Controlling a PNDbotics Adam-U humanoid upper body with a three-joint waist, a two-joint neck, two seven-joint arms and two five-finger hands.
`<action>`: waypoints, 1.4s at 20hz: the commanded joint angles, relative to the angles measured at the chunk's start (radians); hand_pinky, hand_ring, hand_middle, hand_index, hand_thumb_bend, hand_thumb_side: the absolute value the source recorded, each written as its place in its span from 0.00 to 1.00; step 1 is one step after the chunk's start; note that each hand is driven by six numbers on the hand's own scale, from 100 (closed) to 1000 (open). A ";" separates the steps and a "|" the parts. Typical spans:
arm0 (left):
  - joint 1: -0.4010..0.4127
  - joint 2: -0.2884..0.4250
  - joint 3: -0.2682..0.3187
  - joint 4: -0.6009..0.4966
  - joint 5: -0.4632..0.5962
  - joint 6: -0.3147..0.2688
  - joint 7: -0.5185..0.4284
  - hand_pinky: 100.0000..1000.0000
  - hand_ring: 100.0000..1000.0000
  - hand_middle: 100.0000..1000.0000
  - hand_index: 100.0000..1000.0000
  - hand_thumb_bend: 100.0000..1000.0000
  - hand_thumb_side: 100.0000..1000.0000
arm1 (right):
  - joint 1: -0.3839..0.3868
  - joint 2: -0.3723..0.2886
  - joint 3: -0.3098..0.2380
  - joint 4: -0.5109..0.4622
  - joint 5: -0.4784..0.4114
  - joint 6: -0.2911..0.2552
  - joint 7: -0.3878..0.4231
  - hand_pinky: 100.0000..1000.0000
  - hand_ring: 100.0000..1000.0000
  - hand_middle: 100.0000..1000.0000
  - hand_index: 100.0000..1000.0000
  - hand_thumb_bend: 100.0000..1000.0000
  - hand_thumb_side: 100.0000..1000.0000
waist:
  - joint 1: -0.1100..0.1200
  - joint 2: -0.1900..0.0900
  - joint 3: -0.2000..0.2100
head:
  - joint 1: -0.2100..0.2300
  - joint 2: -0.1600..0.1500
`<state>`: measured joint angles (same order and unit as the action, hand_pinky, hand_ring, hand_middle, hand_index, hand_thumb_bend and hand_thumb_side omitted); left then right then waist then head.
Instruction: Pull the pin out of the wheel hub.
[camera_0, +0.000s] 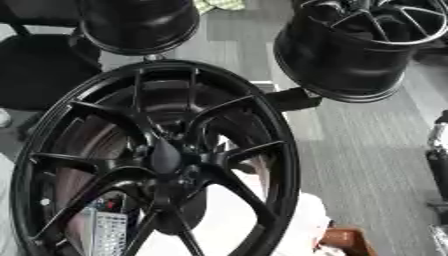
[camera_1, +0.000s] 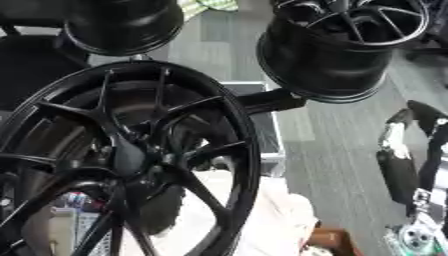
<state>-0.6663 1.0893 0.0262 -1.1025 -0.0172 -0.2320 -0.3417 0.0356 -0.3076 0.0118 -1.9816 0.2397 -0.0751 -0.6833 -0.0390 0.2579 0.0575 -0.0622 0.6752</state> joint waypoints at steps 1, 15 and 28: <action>0.010 0.033 0.020 0.043 -0.051 0.005 0.046 0.50 0.40 0.23 0.35 0.00 0.18 | -0.006 -0.017 -0.010 -0.018 0.000 -0.003 -0.002 0.86 0.76 0.54 0.69 0.00 0.47 | 0.002 -0.020 -0.001 | -0.001 -0.014; 0.036 -0.041 -0.007 0.106 -0.264 -0.049 0.012 0.89 0.88 0.85 0.95 0.00 0.16 | -0.007 -0.008 -0.008 -0.018 -0.005 -0.003 0.002 0.86 0.76 0.54 0.69 0.00 0.48 | -0.007 -0.017 -0.009 | 0.003 -0.013; 0.030 -0.056 0.001 0.127 -0.216 -0.072 -0.029 1.00 1.00 0.94 0.99 0.00 0.99 | -0.009 -0.009 -0.007 -0.018 -0.009 -0.003 0.004 0.86 0.75 0.54 0.69 0.00 0.48 | -0.007 -0.018 -0.012 | 0.004 -0.008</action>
<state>-0.6200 0.9964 0.0105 -0.9713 -0.2464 -0.2975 -0.3607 0.0343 -0.3041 0.0121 -1.9816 0.2354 -0.0750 -0.6822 -0.0513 0.2545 0.0456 -0.0600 0.6717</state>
